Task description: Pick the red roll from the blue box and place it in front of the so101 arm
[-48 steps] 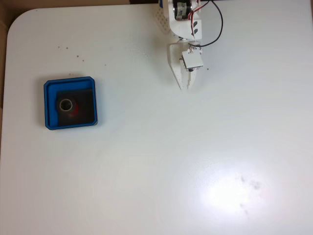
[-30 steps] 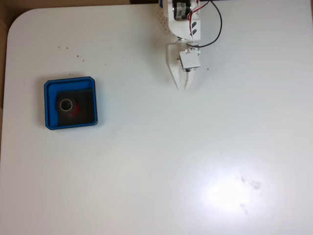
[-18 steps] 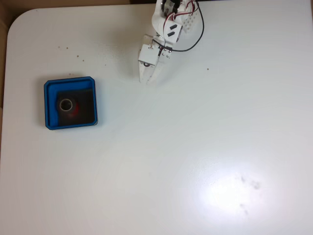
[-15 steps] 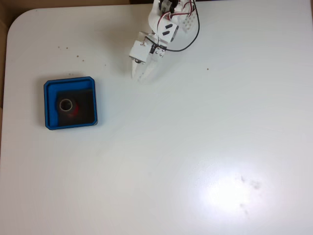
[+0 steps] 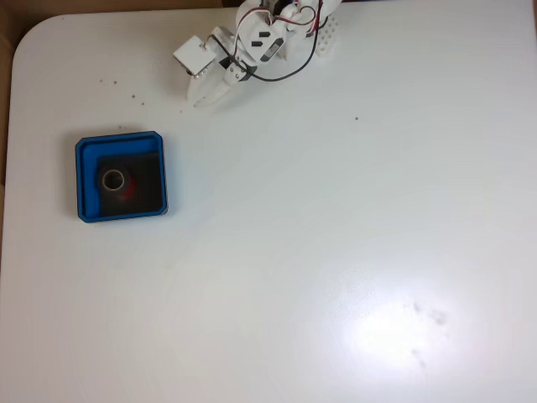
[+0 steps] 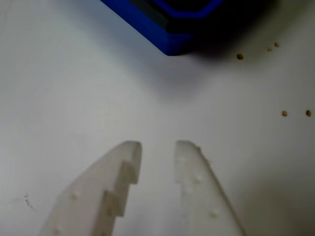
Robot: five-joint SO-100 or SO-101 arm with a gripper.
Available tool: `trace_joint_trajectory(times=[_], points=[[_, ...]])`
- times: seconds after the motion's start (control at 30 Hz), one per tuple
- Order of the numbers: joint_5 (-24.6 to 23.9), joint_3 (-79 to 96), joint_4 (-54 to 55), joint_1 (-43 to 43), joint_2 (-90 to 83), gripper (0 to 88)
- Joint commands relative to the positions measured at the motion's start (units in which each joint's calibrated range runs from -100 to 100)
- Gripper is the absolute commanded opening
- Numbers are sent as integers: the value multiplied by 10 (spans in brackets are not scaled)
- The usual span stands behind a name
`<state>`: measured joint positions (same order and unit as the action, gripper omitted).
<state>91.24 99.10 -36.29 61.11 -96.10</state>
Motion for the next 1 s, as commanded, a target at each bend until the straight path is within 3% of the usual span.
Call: trace_joint_trajectory(times=[0.0,0.13,0.53,0.97], points=[[2,-3,4,18,-26,7],[2,-64,5,17,17,7],[2,-456,4,10,466,7],[-3,-814,5,7,803,7]])
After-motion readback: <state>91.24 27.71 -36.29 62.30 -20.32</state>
